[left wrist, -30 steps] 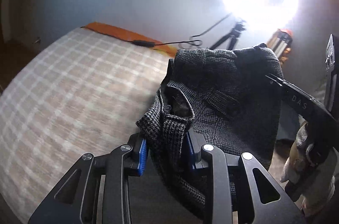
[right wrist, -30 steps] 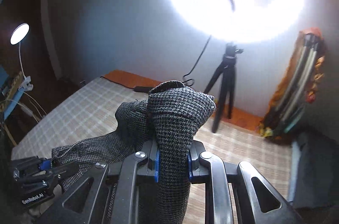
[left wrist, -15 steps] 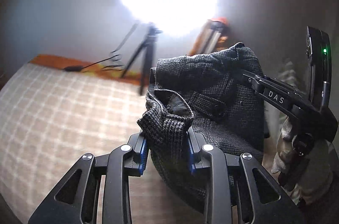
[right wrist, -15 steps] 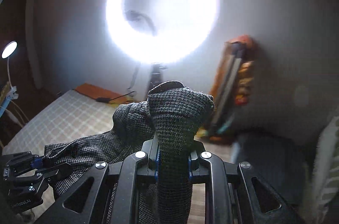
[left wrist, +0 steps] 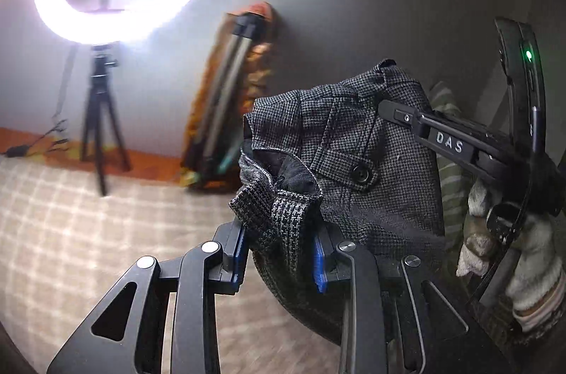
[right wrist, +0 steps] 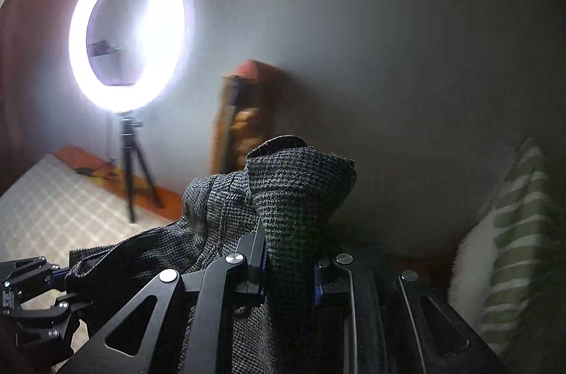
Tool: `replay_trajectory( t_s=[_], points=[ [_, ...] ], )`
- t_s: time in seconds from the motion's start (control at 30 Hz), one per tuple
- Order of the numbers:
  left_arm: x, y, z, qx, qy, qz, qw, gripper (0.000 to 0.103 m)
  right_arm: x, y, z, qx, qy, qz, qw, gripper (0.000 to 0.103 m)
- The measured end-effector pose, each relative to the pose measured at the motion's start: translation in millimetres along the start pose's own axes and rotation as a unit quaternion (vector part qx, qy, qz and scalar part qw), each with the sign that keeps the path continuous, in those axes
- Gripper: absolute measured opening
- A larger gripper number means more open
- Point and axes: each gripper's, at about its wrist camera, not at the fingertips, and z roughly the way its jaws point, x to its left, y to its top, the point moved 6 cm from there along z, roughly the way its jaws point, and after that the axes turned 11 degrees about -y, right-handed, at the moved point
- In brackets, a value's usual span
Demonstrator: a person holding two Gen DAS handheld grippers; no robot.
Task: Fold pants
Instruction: 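Lift the folded trousers with both grippers and carry them toward the dark garment stack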
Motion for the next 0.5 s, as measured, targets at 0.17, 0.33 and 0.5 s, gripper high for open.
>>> replay_trajectory(
  t_s=[0.17,0.33,0.5],
  points=[
    [-21.4,0.7,44.3,0.0,-0.001,0.013,0.9999,0.028,-42.2,1.1,40.8,0.003,-0.01,-0.002,1.0,0.017],
    [-24.8,-8.6,89.1,0.006,0.011,0.016,0.9998,0.028,-56.0,-6.2,87.8,0.011,0.0,-0.008,1.0,0.017],
    [-14.8,-29.5,124.6,0.026,0.033,0.014,0.999,0.028,-63.4,-26.8,145.0,0.037,0.03,0.006,0.999,0.017]
  ],
)
